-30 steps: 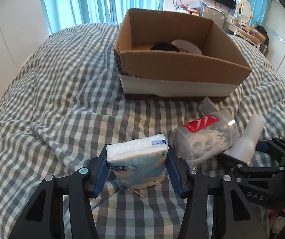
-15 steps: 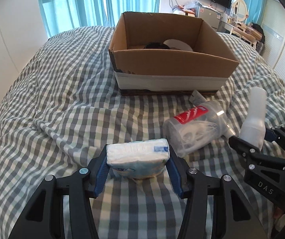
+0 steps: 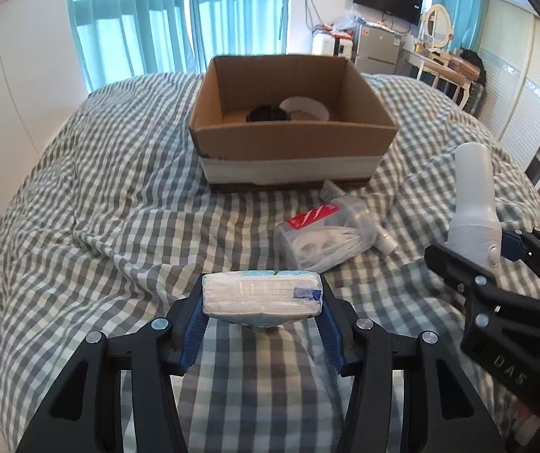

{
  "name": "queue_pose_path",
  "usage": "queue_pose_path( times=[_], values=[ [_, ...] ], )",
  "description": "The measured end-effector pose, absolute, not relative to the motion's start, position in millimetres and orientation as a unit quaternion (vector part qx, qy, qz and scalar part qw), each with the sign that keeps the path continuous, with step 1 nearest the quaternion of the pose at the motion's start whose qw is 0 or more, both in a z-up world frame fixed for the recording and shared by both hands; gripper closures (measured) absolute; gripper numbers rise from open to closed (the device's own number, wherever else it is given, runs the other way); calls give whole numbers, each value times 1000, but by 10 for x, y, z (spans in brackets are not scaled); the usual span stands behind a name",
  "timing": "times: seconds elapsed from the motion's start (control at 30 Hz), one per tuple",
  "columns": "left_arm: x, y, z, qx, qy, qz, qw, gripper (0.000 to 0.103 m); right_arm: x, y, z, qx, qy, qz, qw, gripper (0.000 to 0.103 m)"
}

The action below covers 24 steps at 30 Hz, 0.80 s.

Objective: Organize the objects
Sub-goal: 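Carry the tissue pack and white bottle into the box and open both tools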

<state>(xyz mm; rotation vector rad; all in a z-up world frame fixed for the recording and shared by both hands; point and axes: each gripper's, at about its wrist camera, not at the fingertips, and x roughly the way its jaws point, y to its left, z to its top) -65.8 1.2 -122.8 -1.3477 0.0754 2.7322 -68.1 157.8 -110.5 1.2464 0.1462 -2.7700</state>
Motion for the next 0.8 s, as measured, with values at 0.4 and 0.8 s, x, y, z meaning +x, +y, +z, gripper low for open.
queue_pose_path(
  times=[0.4,0.8],
  values=[
    [-419,-18,-797,-408,20,911,51,49,-264,1540,-565,354,49,-931,71,51],
    [-564,-111,-193,-365,18,927,80,49,-456,1518,-2,322,62,-941,86,51]
  ],
)
